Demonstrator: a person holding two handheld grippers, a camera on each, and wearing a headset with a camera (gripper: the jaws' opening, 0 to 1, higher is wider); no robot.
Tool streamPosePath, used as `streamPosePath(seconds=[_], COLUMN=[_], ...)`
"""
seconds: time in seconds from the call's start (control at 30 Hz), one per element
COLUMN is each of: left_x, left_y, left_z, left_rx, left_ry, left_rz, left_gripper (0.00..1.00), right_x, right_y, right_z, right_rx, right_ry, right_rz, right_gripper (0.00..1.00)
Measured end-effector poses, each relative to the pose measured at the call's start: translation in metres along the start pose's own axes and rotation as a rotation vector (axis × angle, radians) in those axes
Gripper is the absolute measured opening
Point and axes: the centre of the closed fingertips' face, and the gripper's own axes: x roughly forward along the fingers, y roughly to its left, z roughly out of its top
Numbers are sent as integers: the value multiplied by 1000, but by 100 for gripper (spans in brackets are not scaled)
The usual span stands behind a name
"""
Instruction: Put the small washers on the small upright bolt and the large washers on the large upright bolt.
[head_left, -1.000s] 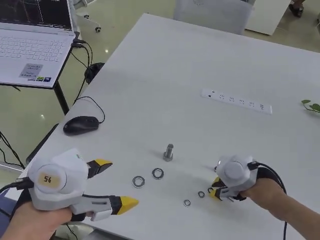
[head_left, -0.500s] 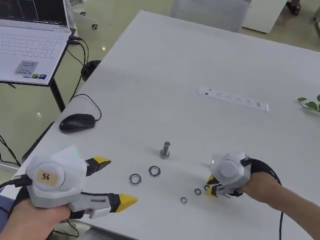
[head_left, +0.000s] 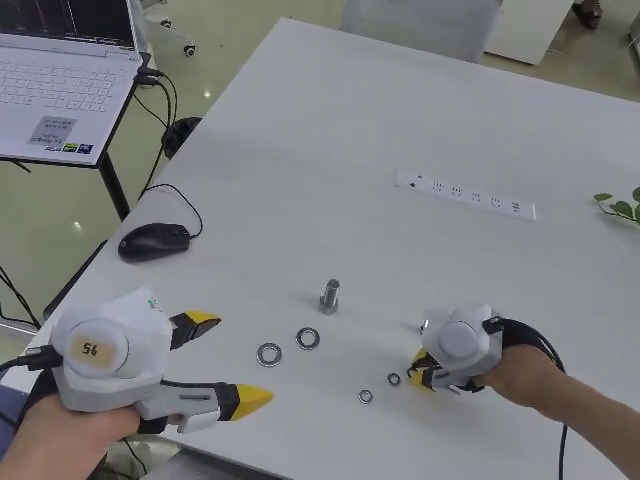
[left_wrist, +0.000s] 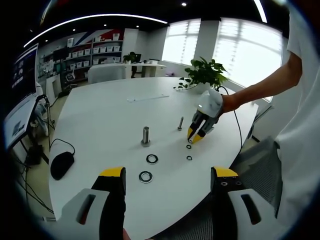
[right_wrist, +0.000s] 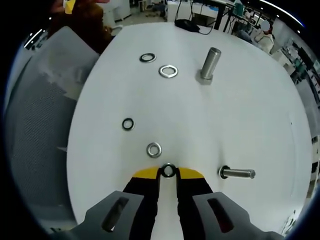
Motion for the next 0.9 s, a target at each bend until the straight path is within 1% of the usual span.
streamPosePath(seconds=[0.13, 0.43, 0.6, 0.67, 0.9], left_x=[-1, -1, 1, 2, 3], left_y=[1, 4, 4, 4, 4], left_z=[1, 3, 4, 4, 4], left_rx=[-1, -1, 1, 0, 0], left_ry=[-3, -6, -5, -5, -4], left_rz=[3, 7, 5, 4, 1], left_gripper=[68, 68, 68, 68, 68], right_x=[-1, -3, -7, -10, -25], right_y=[-1, 0, -3, -4, -14], right_z=[-1, -6, -9, -11, -14], right_rx=[50, 66, 94, 108, 168], right_ry=[-26, -30, -36, -39, -70], right_rz=[-7, -41, -57, -62, -110], right_gripper=[13, 13, 12, 12, 12])
